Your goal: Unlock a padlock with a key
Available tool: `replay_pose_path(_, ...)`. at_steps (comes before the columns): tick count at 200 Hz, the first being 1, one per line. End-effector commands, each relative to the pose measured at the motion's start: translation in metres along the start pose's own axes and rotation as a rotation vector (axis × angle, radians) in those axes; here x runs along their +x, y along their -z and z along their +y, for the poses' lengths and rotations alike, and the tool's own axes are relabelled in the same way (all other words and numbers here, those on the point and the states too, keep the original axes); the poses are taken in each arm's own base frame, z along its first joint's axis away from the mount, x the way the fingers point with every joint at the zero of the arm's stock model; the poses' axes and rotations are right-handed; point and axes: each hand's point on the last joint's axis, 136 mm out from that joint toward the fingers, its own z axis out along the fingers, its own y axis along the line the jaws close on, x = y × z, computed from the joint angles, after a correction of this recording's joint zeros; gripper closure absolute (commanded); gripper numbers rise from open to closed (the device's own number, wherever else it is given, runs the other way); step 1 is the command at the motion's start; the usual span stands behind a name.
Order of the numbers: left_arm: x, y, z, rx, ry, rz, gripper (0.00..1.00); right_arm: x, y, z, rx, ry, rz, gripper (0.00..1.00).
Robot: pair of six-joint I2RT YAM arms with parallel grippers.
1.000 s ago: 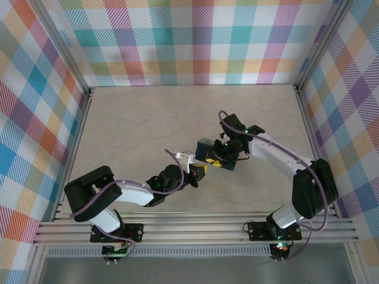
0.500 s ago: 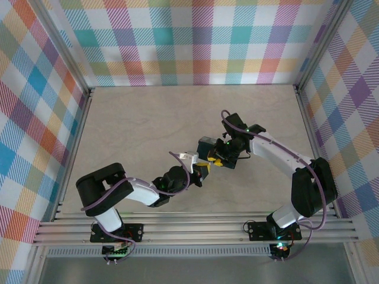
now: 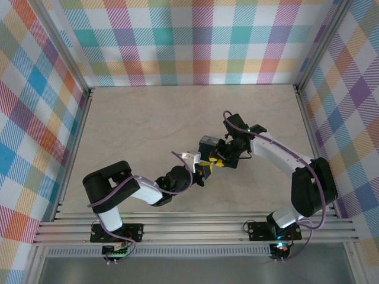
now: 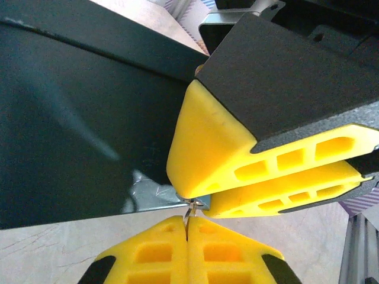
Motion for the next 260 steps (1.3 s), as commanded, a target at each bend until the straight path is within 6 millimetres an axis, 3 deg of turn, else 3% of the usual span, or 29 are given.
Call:
replay_pose_path(1,-0.026,-0.001,-0.041,0.144,-0.029,-0.07,1.0,0.019,0.005,0.014,-0.045,0.025,0.069,0.83)
replay_pose_path(21,-0.023,-0.002,-0.041,0.143,-0.049,-0.051,1.0,0.018,0.013,0.016,-0.046,0.032,0.046,0.62)
replay_pose_path(47,-0.021,-0.004,-0.041,0.142,-0.048,-0.045,1.0,0.019,0.016,0.017,-0.054,0.029,0.032,0.51)
replay_pose_path(148,-0.018,-0.01,-0.043,0.127,-0.13,-0.006,1.0,0.015,0.023,-0.007,-0.002,0.015,-0.054,0.43)
replay_pose_path(260,-0.026,-0.014,-0.05,0.12,-0.209,-0.001,1.0,0.003,0.037,-0.026,0.111,0.034,-0.127,0.43)
